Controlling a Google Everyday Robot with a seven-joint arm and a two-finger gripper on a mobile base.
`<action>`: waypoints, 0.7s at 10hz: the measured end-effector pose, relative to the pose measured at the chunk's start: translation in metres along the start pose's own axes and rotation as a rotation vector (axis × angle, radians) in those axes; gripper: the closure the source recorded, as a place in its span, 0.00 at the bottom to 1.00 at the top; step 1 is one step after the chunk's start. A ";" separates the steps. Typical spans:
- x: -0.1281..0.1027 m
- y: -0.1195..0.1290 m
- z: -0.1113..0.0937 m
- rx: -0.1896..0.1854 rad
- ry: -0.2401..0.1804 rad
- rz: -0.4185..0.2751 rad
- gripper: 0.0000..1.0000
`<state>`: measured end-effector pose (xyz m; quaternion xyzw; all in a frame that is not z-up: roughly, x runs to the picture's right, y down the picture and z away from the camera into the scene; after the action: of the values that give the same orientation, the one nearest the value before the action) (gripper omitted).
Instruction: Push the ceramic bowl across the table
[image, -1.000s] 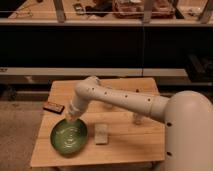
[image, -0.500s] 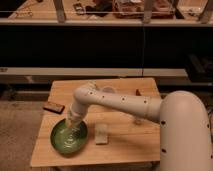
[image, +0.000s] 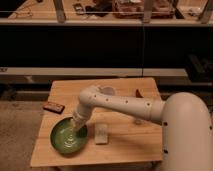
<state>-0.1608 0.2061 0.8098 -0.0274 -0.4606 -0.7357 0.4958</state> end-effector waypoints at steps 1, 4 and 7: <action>-0.003 0.015 -0.005 -0.025 0.015 0.027 0.75; -0.006 0.040 -0.020 -0.094 0.042 0.049 0.75; -0.009 0.047 -0.029 -0.155 0.030 0.035 0.75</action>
<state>-0.1081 0.1882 0.8192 -0.0627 -0.3942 -0.7608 0.5118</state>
